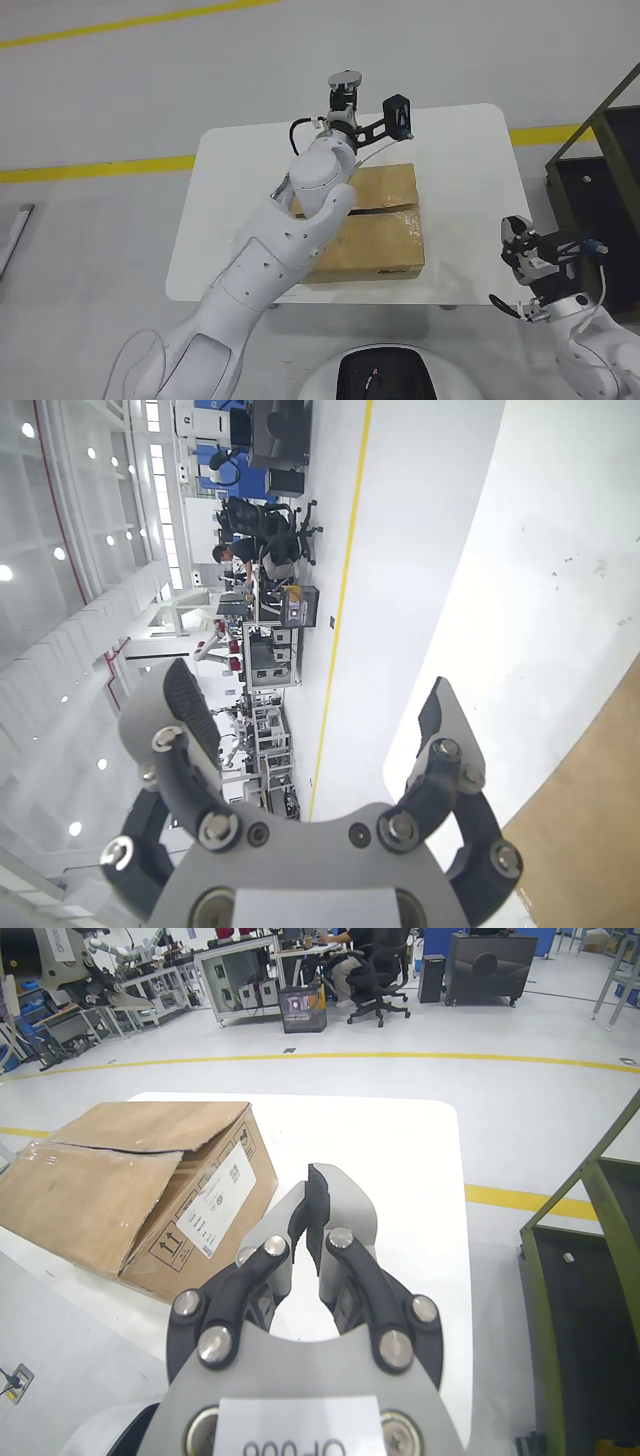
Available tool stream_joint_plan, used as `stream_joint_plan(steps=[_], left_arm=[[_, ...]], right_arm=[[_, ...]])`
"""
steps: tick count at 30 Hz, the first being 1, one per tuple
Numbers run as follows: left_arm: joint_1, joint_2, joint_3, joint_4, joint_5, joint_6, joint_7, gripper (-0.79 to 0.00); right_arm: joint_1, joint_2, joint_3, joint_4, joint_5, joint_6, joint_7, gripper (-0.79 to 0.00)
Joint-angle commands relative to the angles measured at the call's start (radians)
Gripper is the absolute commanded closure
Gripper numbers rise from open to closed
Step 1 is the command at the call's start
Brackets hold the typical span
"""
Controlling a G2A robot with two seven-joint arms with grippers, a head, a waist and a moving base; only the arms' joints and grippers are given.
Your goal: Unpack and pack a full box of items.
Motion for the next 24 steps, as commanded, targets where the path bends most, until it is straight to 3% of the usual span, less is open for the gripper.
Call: stream_joint_plan(steps=[1, 6, 11, 20, 24], left_arm=[[-0.011, -0.014, 0.005, 0.025, -0.024, 0.018, 0.0, -0.785], [0.007, -0.025, -0.012, 0.03, -0.077, -0.008, 0.008, -0.785], [0.087, -0.015, -0.059, -0.087, -0.138, -0.086, -0.005, -0.785], [0.394, 0.04, -0.176, -0.457, -0.202, -0.284, -0.075, -0.785], [0.508, 0.058, -0.194, -0.545, -0.184, -0.356, -0.102, -0.785]], right_arm=[[-0.002, 0.0, 0.005, -0.001, 0.004, 0.003, -0.001, 0.0], [0.0, 0.0, 0.009, 0.006, 0.008, 0.0, -0.001, 0.0], [0.008, 0.001, 0.004, 0.016, 0.003, -0.009, 0.006, 0.0], [0.024, 0.001, -0.005, 0.031, 0.0, -0.023, 0.012, 0.0], [0.031, 0.002, -0.01, 0.037, -0.003, -0.028, 0.014, 0.0]])
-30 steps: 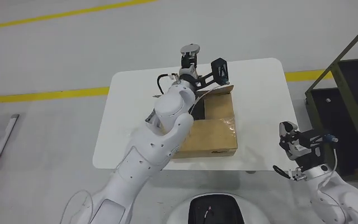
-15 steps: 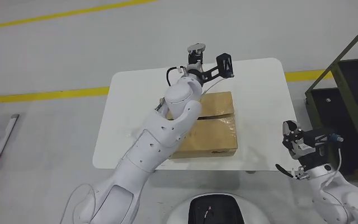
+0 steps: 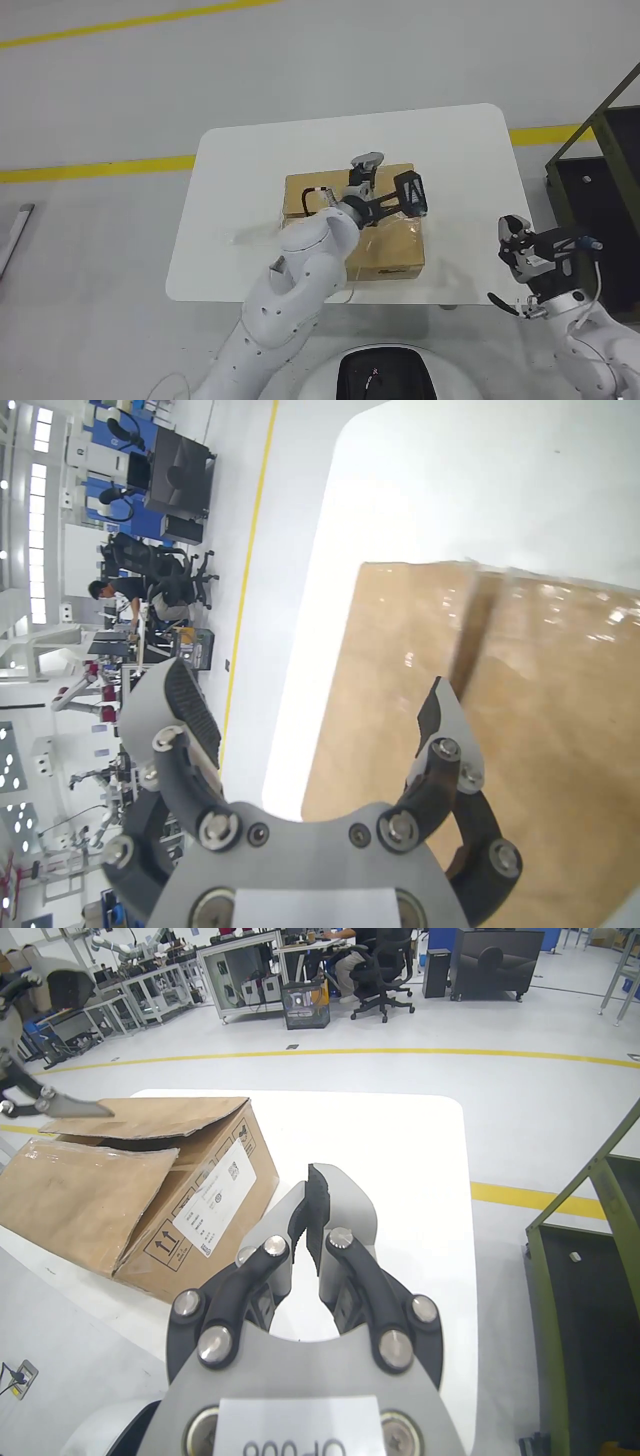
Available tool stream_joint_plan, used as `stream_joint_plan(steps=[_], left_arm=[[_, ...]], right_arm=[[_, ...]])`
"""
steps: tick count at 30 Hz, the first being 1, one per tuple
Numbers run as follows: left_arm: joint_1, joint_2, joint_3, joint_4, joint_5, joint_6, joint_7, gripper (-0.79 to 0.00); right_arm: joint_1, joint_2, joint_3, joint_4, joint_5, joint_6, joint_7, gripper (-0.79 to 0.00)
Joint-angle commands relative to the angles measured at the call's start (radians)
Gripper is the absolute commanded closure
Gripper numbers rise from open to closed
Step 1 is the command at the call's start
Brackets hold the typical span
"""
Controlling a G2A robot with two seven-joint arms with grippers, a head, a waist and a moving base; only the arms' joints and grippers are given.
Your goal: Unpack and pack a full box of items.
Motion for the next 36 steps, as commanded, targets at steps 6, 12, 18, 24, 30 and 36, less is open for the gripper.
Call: stream_joint_plan(steps=[6, 12, 18, 24, 30, 36], left_arm=[[0.071, 0.012, -0.006, 0.006, 0.087, 0.008, 0.0, -0.785], [0.051, 0.007, 0.002, 0.039, 0.133, 0.047, 0.001, -0.785], [0.026, 0.002, 0.018, 0.073, 0.189, 0.06, -0.006, -0.736], [0.01, -0.004, 0.033, 0.108, 0.238, 0.082, 0.009, 0.0], [0.022, -0.007, 0.028, 0.117, 0.24, 0.084, 0.024, 0.0], [0.045, -0.006, 0.021, 0.091, 0.246, 0.06, 0.035, 0.0]], right_arm=[[0.011, 0.001, -0.008, -0.004, -0.009, -0.007, 0.006, 0.0], [0.006, 0.001, -0.004, -0.009, -0.008, -0.007, 0.004, 0.0], [-0.001, 0.002, 0.0, -0.012, -0.006, -0.002, 0.002, 0.0], [-0.004, 0.002, 0.003, -0.013, -0.002, 0.0, -0.002, 0.0], [-0.004, 0.001, 0.002, -0.013, 0.001, 0.001, -0.007, 0.0], [0.001, 0.002, -0.003, -0.01, 0.0, -0.001, -0.004, 0.0]])
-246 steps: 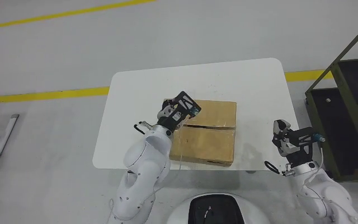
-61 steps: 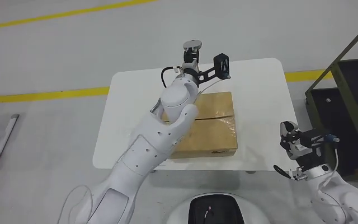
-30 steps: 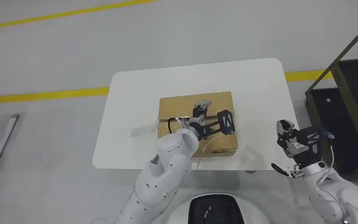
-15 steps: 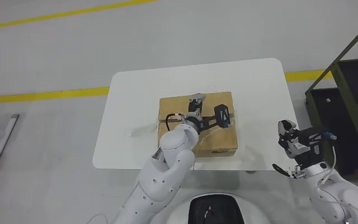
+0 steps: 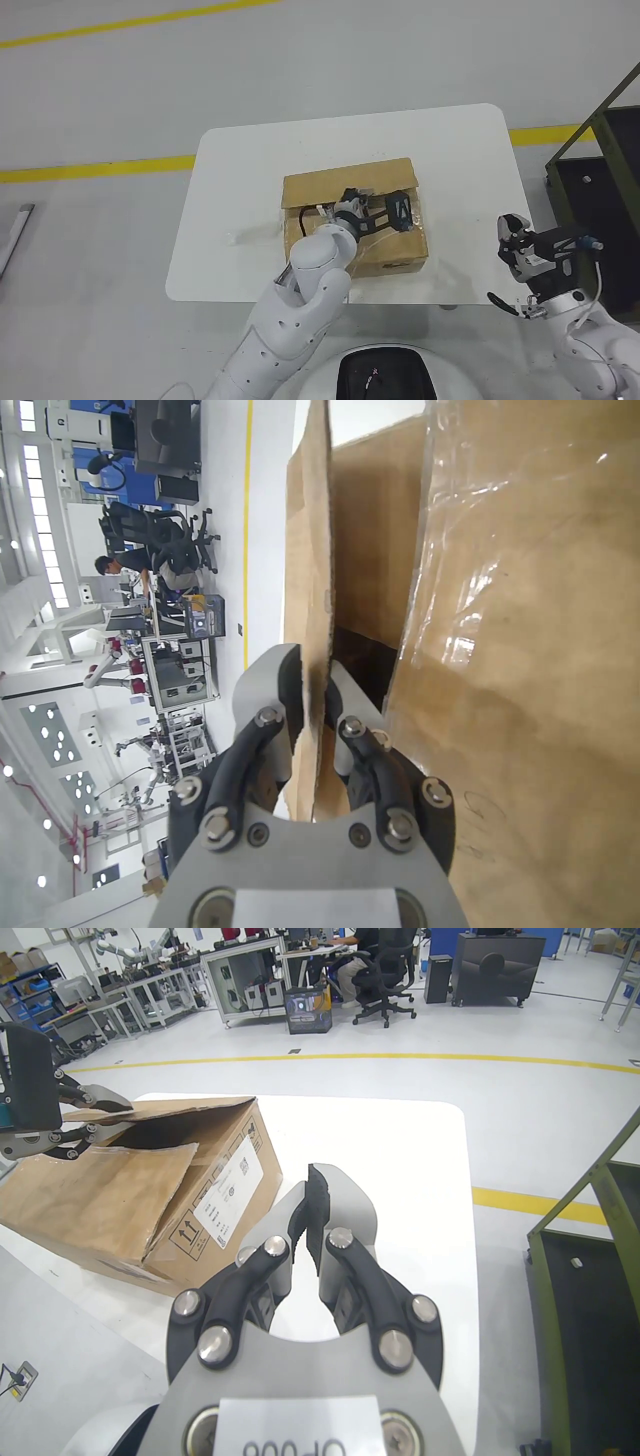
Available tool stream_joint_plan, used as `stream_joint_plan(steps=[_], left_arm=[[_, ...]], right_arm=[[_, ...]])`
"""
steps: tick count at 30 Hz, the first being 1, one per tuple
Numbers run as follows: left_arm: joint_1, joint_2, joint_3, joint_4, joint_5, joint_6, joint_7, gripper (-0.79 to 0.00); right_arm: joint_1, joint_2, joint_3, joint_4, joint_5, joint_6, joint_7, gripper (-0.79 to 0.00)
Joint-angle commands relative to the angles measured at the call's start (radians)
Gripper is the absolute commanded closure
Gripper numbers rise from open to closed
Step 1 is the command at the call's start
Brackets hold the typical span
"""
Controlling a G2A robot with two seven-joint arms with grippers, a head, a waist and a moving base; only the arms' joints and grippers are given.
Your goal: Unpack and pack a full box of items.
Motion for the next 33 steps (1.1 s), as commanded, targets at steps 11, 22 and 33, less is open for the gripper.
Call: stream_joint_plan(steps=[11, 22, 33], left_arm=[[0.082, 0.003, -0.023, -0.148, -0.044, -0.106, -0.048, 0.0], [-0.036, -0.016, 0.003, -0.073, 0.022, -0.042, -0.001, -0.785], [-0.237, -0.057, 0.052, 0.151, 0.081, 0.071, 0.065, -0.785]], right_arm=[[0.006, 0.001, -0.002, 0.003, 0.005, -0.004, 0.002, 0.0], [0.014, 0.001, -0.002, -0.001, 0.017, -0.013, 0.004, 0.0], [0.001, 0.002, 0.002, -0.007, 0.017, -0.015, 0.0, 0.0]])
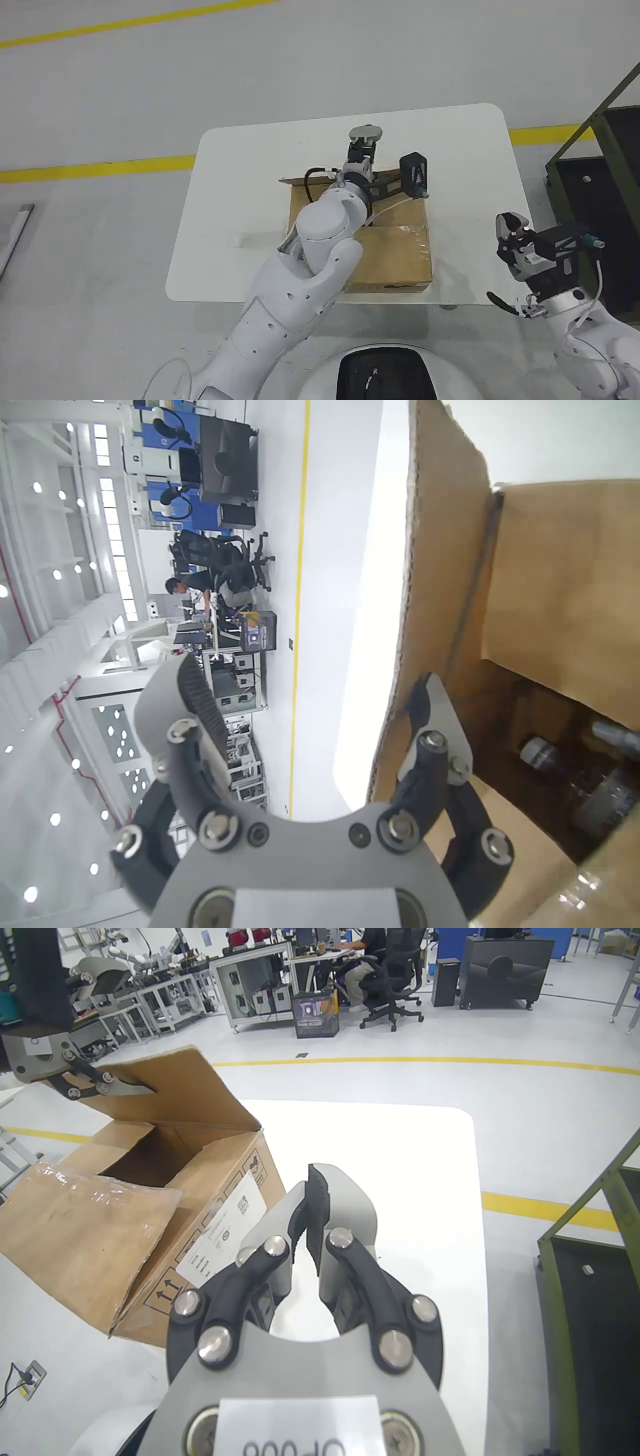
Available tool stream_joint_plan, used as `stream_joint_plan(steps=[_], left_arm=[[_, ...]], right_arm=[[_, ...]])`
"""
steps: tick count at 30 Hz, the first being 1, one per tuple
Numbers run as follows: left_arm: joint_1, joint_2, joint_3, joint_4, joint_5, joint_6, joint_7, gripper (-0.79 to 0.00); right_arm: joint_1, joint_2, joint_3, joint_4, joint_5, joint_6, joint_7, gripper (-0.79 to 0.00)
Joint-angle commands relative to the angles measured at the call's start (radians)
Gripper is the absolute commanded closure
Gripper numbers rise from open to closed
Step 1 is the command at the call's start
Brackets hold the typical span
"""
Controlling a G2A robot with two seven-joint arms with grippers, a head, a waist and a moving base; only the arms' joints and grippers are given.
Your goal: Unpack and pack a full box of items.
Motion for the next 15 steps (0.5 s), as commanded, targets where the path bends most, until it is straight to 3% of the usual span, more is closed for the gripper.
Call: stream_joint_plan(steps=[1, 10, 15], left_arm=[[-0.036, -0.008, 0.008, 0.055, 0.013, 0.026, 0.003, -0.785], [-0.14, -0.051, 0.05, 0.272, 0.022, 0.12, 0.003, -0.785], [-0.166, -0.072, 0.064, 0.345, 0.014, 0.153, 0.001, -0.785]], right_arm=[[-0.002, 0.0, 0.001, -0.001, -0.001, 0.001, 0.0, 0.0], [-0.009, 0.0, 0.003, -0.004, 0.002, 0.007, -0.003, 0.0], [-0.012, 0.0, 0.005, 0.0, 0.003, 0.009, -0.006, 0.0]])
